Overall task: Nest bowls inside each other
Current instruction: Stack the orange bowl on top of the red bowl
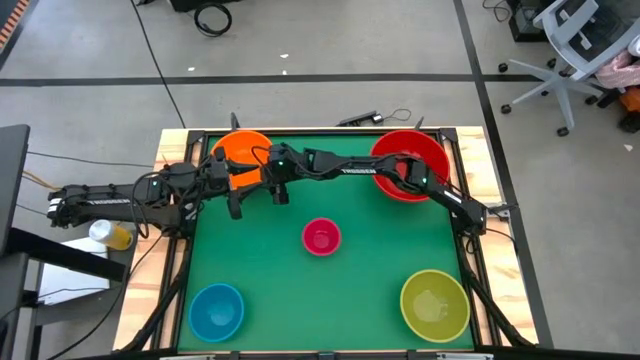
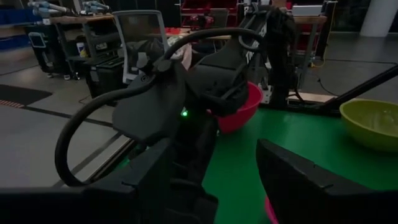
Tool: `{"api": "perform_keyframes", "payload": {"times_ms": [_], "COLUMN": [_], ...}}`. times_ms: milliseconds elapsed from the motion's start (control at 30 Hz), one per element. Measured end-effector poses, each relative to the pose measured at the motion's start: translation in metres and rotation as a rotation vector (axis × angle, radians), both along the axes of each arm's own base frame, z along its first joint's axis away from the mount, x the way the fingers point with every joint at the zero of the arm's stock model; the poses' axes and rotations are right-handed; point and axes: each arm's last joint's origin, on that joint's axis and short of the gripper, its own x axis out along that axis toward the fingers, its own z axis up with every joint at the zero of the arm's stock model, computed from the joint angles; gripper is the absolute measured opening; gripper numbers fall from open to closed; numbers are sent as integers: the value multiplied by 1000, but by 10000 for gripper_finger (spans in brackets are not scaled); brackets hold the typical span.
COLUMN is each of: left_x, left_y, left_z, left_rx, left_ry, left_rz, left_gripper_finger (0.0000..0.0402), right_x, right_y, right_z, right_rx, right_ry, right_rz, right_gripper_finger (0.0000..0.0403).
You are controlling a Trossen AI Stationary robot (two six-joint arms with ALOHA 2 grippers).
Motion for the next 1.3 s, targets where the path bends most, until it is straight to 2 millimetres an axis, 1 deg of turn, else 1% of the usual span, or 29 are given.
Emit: {"api": "perform_keyframes", "payload": {"times_ms": [133, 500, 767, 900, 1033, 1300], "left_x": [0, 0, 0, 0, 0, 0], "left_y": [0, 0, 0, 0, 1, 1], "left_z": [0, 0, 0, 0, 0, 0], "left_rx": [3, 3, 8, 16, 27, 9], "left_ry": [2, 5, 7, 10, 14, 7], "left_rz": [0, -1, -4, 3, 23, 32], "left_gripper_finger": [233, 233, 233, 233, 233, 233], "right_x": [-2, -8, -15, -17, -17, -28], "right_y": [0, 1, 1, 1, 0, 3], "right_z": [-2, -9, -14, -6, 7, 19], "right_rx": [6, 23, -1, -17, -33, -8], "right_ry": [26, 129, 224, 266, 277, 415], "right_rz": [0, -8, -56, -77, -95, -84], "right_gripper_finger": [227, 134, 85, 54, 27, 24]}}
